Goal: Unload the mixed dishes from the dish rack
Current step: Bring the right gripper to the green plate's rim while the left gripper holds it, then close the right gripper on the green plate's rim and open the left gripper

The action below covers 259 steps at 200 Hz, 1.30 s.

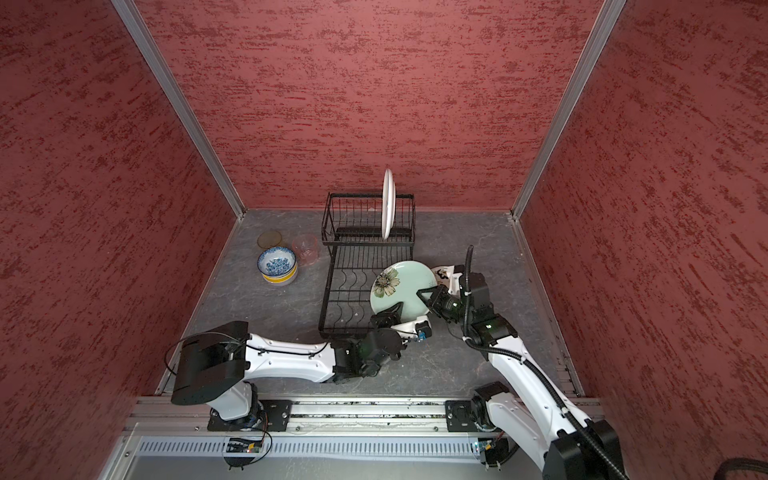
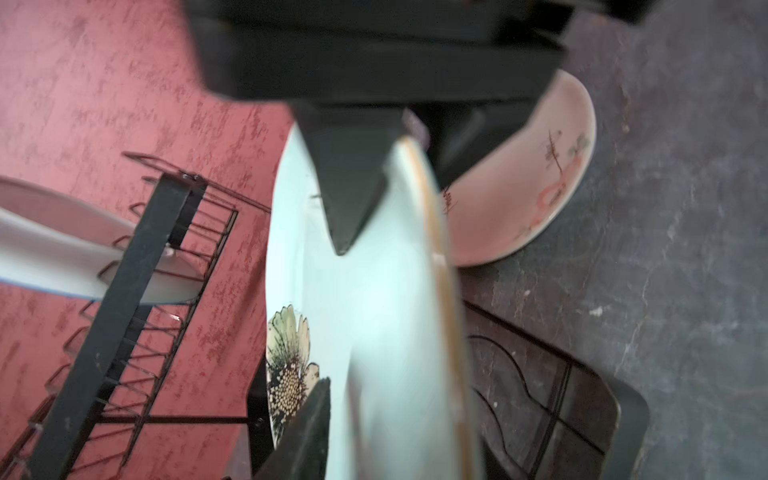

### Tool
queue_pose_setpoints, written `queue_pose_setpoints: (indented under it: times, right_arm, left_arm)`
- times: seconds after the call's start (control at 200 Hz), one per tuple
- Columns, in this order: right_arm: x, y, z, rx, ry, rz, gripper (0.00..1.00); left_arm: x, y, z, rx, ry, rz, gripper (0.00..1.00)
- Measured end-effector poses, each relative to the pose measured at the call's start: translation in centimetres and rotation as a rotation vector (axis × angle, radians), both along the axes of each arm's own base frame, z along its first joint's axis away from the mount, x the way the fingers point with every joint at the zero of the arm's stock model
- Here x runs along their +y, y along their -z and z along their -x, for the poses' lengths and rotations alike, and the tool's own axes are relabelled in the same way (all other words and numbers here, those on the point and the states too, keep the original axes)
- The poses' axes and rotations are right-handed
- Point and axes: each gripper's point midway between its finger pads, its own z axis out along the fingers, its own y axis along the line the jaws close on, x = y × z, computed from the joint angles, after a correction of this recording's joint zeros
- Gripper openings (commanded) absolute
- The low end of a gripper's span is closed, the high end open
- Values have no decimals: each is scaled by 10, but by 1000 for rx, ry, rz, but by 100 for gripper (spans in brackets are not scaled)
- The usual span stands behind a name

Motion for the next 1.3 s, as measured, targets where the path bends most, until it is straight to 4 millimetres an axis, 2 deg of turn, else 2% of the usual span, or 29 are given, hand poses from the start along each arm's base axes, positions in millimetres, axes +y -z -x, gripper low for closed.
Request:
queue_pose_setpoints:
  times: [0.06, 0.12, 0.16, 0.175, 0.601, 1.027, 1.217, 1.297]
  right_arm:
    - [-1, 2, -1, -1, 2, 9, 0]
    - [-2, 4, -2, 3, 7, 17, 0]
    - [-2, 7, -2, 7, 9, 22, 0]
    - [-2, 7, -2, 8, 10, 23, 0]
    - [-7, 10, -5, 8, 37, 42, 0]
    - [-10, 6, -8, -18, 72, 14, 0]
    - [-23, 5, -11, -23, 131, -10, 0]
    - [-34, 6, -13, -31, 176, 4, 0]
  left_arm:
    - [-1, -4, 0, 1, -8, 33, 68]
    - [-1, -7, -1, 0, -13, 54, 77]
    - [-2, -9, -2, -3, -18, 72, 97]
    - [-2, -10, -2, -6, -17, 69, 100]
    - [-4, -20, -3, -1, -30, 151, 99]
    - [6, -31, 5, 31, -2, 213, 100]
    - [16, -35, 11, 68, 23, 259, 100]
    - [27, -45, 8, 78, 6, 304, 100]
